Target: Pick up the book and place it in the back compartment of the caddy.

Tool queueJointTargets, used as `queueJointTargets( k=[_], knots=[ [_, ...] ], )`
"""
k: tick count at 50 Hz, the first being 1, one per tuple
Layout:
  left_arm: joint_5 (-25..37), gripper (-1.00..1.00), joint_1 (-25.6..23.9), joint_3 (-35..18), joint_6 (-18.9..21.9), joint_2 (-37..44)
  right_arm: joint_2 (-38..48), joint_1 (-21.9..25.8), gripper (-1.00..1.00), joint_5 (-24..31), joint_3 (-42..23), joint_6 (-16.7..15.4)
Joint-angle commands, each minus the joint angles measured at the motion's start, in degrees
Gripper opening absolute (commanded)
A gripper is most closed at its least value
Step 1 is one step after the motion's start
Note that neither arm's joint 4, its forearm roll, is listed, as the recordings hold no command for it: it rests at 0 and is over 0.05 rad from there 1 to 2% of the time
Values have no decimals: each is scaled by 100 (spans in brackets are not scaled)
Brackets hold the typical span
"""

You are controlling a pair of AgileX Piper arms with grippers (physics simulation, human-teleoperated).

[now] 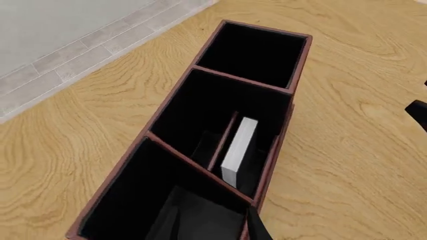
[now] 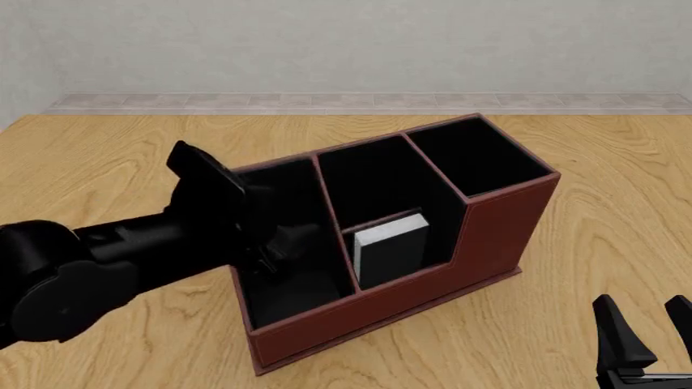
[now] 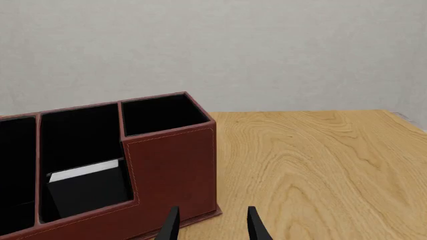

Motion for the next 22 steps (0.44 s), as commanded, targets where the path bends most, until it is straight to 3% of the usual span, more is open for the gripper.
queueJointTargets(
  k=[1,12,15,18,22],
  knots=[
    [-164,100,228,482,-115,-458,-1,0,100,0,0,0],
    [-163,100,668,1070,-121,-1456,0,0,100,0,0,0],
    [-52,100,640,1237,-336,-1751,-1,1,100,0,0,-1],
    [-98,100,791,1533,-16,-2008,0,1,100,0,0,-1],
    [20,100,870,1620,-121,-2271,0,1,100,0,0,-2]
  ],
)
